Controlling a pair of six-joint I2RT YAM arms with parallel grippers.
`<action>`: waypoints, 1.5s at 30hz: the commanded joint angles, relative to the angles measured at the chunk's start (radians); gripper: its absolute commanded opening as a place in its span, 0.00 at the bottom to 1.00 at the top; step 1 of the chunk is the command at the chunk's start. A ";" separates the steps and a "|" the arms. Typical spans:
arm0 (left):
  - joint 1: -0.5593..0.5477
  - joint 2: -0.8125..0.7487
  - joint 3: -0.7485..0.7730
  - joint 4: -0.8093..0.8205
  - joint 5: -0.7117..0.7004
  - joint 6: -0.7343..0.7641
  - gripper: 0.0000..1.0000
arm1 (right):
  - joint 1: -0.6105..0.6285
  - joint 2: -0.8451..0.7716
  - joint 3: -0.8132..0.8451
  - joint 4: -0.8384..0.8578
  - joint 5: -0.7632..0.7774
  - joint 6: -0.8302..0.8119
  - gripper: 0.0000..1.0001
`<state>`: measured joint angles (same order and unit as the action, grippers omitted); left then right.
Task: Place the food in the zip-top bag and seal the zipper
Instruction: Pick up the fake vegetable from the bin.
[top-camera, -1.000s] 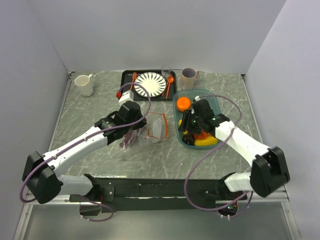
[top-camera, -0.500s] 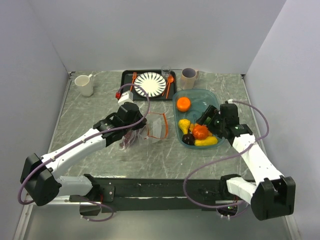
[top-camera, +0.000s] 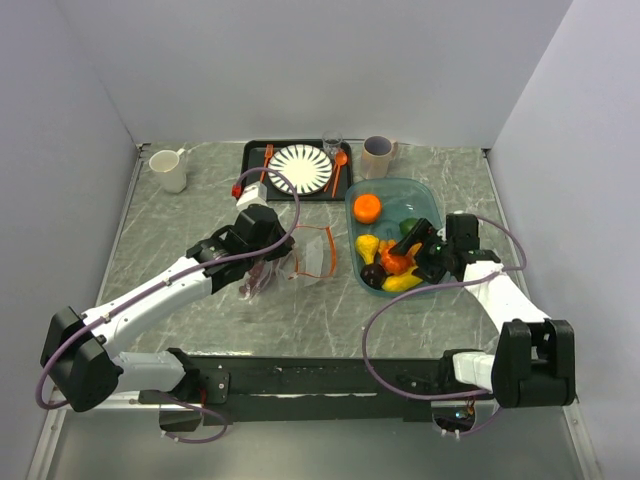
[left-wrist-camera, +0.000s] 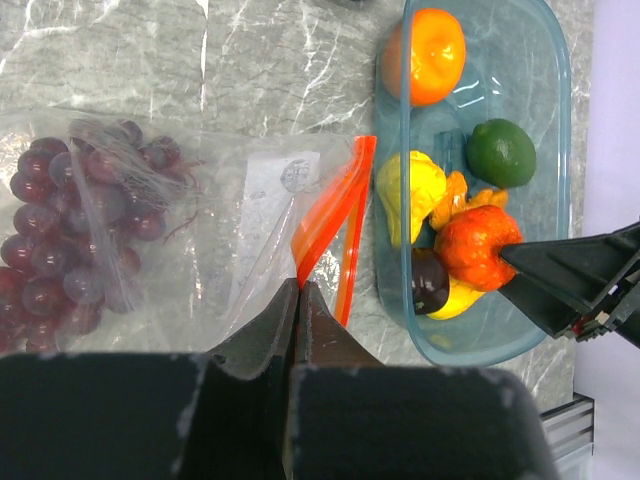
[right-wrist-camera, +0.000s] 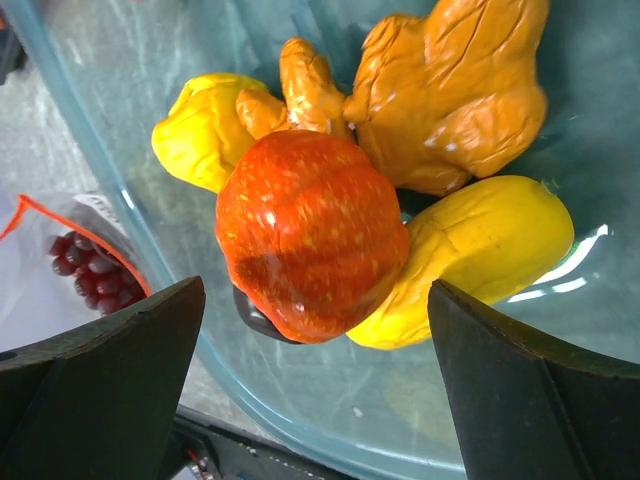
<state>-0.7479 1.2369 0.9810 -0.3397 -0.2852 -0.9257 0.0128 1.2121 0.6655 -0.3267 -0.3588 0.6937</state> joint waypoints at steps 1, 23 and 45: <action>-0.004 -0.005 0.007 0.027 0.004 0.005 0.01 | -0.007 0.044 -0.017 0.038 -0.034 -0.013 0.98; -0.007 0.019 0.021 0.021 0.015 -0.001 0.01 | -0.005 0.046 0.060 -0.002 0.069 -0.120 0.92; -0.007 0.024 0.030 0.007 0.011 0.001 0.01 | 0.030 0.144 0.102 -0.002 0.008 -0.201 0.82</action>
<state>-0.7506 1.2636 0.9810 -0.3412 -0.2810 -0.9291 0.0250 1.3361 0.7464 -0.3176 -0.3508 0.5304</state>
